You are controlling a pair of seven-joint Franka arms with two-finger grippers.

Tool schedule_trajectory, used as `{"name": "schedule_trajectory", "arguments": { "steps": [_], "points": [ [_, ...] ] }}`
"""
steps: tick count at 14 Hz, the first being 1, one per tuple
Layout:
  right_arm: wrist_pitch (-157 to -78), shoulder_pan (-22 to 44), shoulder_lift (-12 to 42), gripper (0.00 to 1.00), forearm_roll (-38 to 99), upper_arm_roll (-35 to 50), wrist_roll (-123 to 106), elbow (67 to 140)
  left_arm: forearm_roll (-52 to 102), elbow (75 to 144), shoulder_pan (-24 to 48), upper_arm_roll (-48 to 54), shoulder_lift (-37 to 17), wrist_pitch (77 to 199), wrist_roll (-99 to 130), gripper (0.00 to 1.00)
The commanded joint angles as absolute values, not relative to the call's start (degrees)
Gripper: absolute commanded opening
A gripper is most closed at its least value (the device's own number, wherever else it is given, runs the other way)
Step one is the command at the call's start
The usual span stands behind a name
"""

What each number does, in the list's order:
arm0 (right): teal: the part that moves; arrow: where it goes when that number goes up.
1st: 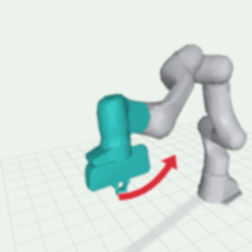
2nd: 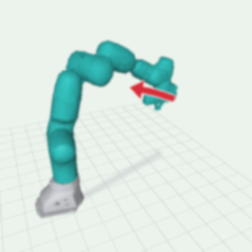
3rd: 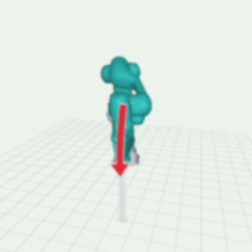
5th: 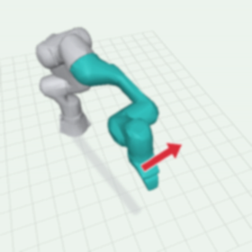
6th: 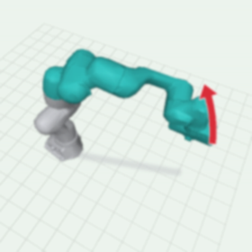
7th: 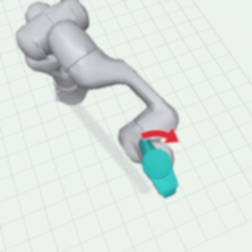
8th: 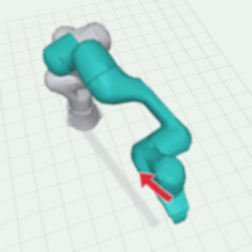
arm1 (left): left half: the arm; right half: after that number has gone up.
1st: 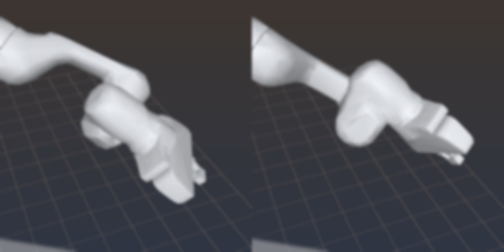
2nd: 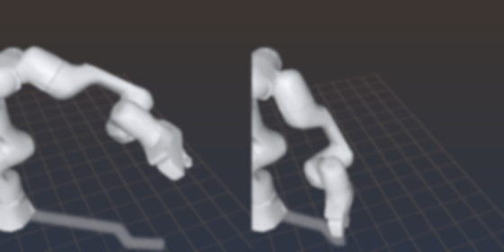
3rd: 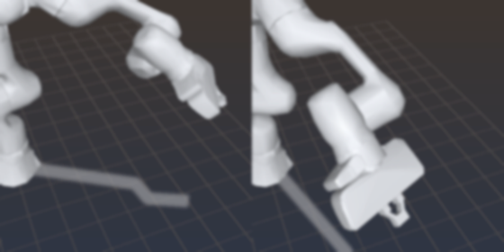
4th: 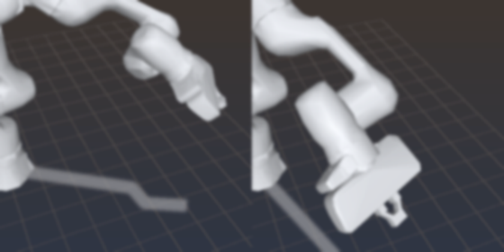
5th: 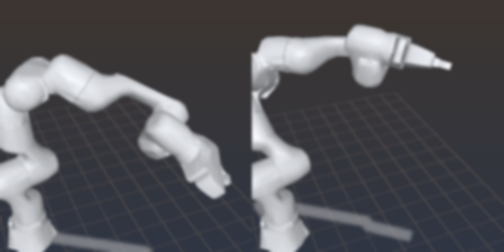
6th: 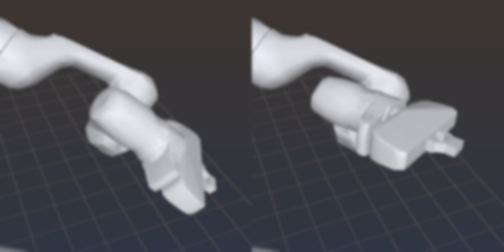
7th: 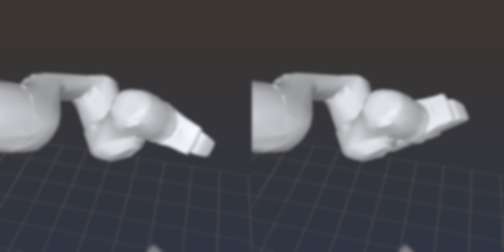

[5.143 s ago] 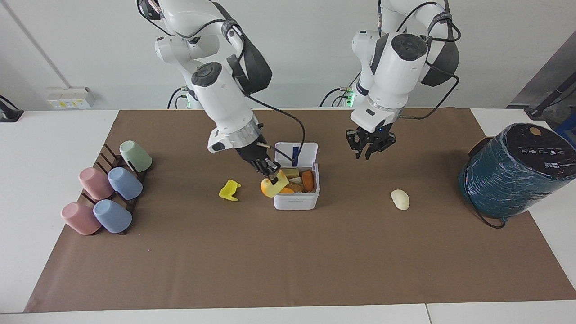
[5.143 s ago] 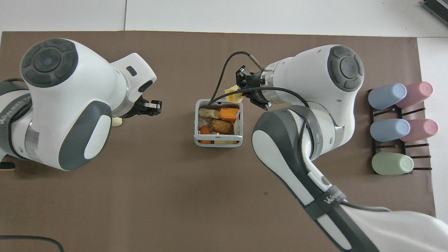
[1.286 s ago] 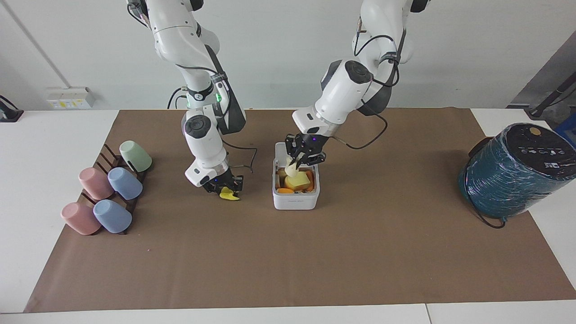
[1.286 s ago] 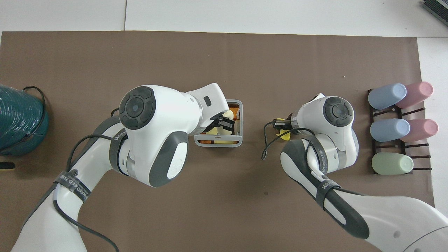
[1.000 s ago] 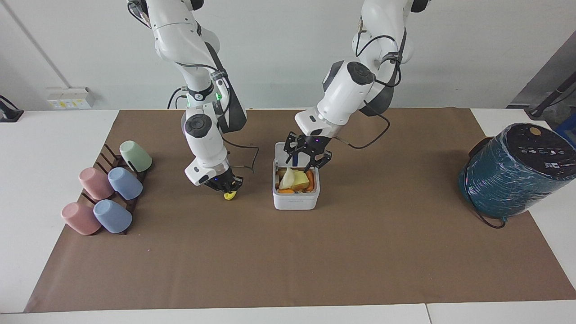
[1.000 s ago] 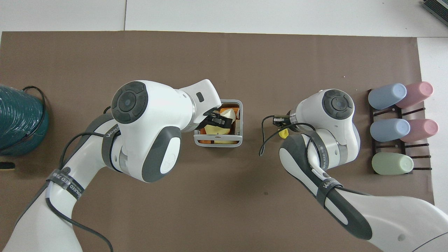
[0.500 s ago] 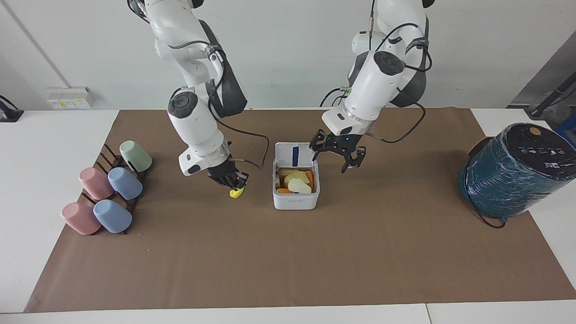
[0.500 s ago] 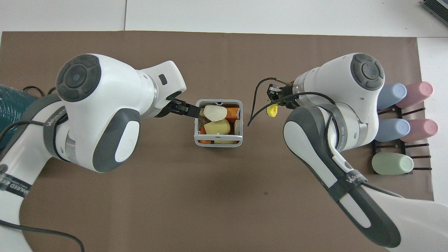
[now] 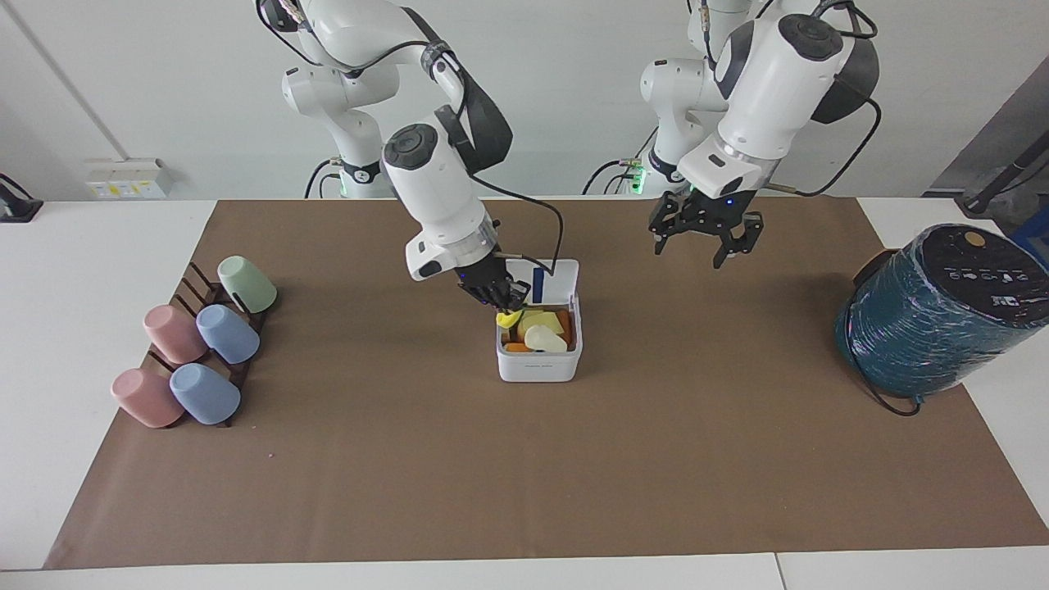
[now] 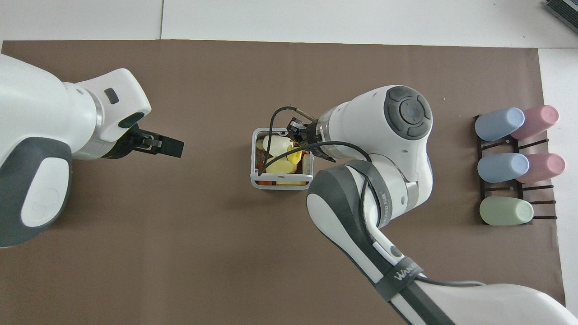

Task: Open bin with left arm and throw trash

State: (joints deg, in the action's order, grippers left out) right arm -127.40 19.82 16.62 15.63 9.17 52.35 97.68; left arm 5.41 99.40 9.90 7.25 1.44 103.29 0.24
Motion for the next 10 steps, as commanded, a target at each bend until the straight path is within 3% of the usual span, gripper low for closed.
{"name": "schedule_trajectory", "arguments": {
  "steps": [1, 7, 8, 9, 10],
  "points": [
    [-129.72, 21.44, 17.14, 0.00, 19.42, 9.40, 54.58, 98.34, 1.43, 99.84, 8.35, 7.73, 4.21, 98.98, 0.70, 1.00],
    [-133.95, 21.88, 18.28, 0.20, 19.42, 9.40, 54.40, 101.51, 0.00, 99.84, 7.82, 6.15, 6.59, 93.78, 0.53, 1.00],
    [-133.86, 21.88, 18.28, 0.34, 19.42, 9.40, 54.40, 101.60, -0.26, 99.76, 7.74, 6.07, 6.77, 93.52, 0.53, 1.00],
    [-133.94, 21.88, 18.28, 0.58, 19.42, 9.40, 54.40, 101.60, -0.35, 99.76, 7.73, 5.63, 6.85, 93.52, 0.44, 1.00],
    [-133.95, 21.88, 18.37, 0.74, 19.42, 9.40, 54.32, 101.43, -0.35, 99.76, 7.73, 4.67, 6.86, 93.60, 0.35, 1.00]
  ]
}}
